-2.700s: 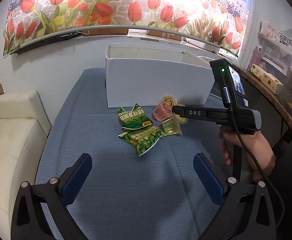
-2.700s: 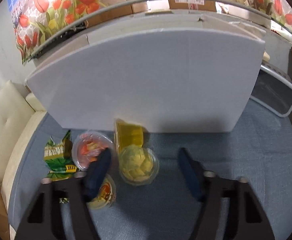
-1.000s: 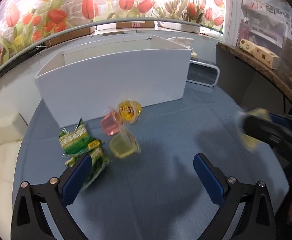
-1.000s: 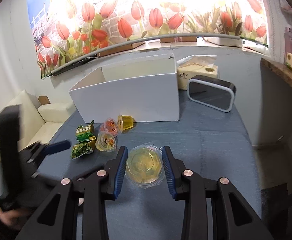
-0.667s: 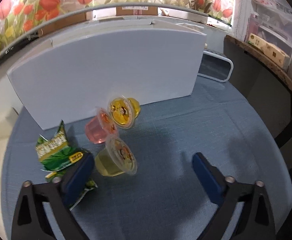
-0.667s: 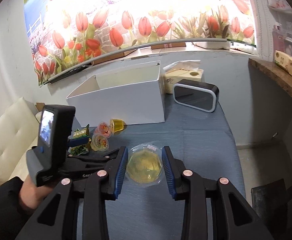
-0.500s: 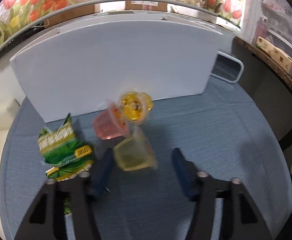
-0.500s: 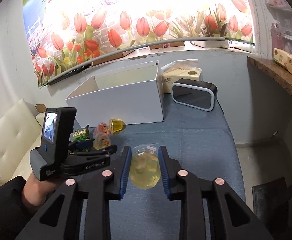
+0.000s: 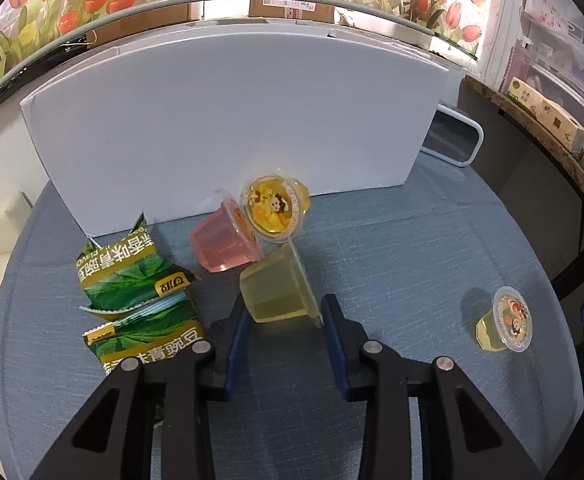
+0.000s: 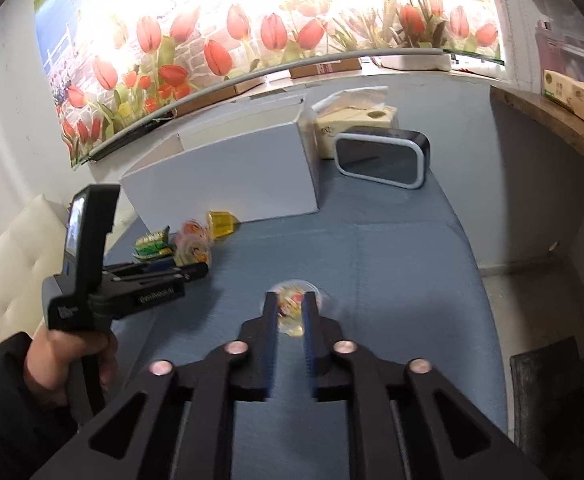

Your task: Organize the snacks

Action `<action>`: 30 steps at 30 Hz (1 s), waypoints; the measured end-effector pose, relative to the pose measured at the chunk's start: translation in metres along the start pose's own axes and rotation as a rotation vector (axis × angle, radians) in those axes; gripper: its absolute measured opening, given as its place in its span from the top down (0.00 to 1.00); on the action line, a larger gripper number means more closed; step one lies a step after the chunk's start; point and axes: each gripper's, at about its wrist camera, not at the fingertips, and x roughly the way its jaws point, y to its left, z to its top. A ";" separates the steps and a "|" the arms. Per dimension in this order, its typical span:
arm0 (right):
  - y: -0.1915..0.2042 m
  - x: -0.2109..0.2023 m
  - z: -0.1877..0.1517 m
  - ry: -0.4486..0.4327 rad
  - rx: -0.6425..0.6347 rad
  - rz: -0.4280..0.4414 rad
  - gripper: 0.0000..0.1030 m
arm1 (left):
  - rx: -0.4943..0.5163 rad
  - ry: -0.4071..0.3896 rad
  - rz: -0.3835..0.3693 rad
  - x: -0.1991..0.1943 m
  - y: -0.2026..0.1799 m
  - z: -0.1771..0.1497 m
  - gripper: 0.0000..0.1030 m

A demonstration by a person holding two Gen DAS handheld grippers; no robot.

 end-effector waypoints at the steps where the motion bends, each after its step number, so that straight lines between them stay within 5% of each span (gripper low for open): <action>1: 0.000 -0.001 0.000 -0.005 0.003 -0.004 0.37 | -0.001 0.000 -0.002 -0.001 0.001 0.000 0.62; 2: 0.001 -0.003 -0.001 -0.022 0.003 0.004 0.21 | -0.004 0.000 -0.009 0.000 0.000 0.000 0.62; 5: 0.012 -0.001 0.000 -0.023 -0.033 -0.017 0.13 | -0.001 0.000 -0.013 -0.001 0.000 -0.002 0.63; 21: 0.019 0.068 -0.003 0.104 -0.073 -0.067 0.13 | 0.029 -0.060 -0.045 -0.041 -0.001 -0.011 0.63; 23: 0.021 0.073 0.000 0.101 -0.081 -0.066 0.21 | 0.030 -0.067 -0.049 -0.048 0.001 -0.013 0.63; 26: 0.021 0.082 0.004 0.126 -0.079 -0.066 0.50 | 0.031 -0.078 -0.054 -0.059 0.004 -0.015 0.66; 30: 0.022 0.080 0.006 0.116 -0.067 -0.024 0.50 | 0.029 -0.078 -0.061 -0.064 0.009 -0.017 0.68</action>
